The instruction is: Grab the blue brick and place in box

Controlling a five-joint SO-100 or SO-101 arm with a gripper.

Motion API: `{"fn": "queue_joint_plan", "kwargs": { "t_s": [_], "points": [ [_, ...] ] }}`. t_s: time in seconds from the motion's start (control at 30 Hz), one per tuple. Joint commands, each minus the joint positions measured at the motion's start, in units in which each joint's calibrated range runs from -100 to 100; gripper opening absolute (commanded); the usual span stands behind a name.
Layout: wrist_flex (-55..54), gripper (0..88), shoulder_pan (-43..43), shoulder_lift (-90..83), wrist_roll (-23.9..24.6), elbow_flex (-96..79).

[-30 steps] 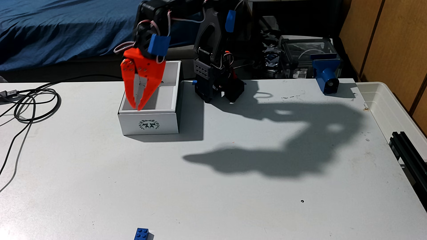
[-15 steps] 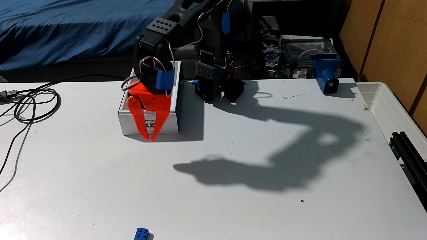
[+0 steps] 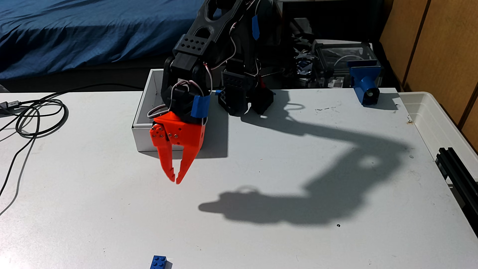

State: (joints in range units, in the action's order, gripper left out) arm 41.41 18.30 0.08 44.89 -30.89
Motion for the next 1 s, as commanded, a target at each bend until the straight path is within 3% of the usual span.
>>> {"fn": "queue_joint_plan", "kwargs": {
  "t_s": [0.0, 0.77, 0.97],
  "points": [
    [-3.2, 2.0, -1.1, 1.0, 1.4, 3.2],
    [-3.1, 36.1, -4.1, 26.3, 2.4, 34.3],
    [-3.7, 41.0, -5.7, 29.6, 2.8, 38.0]
  ]
}}
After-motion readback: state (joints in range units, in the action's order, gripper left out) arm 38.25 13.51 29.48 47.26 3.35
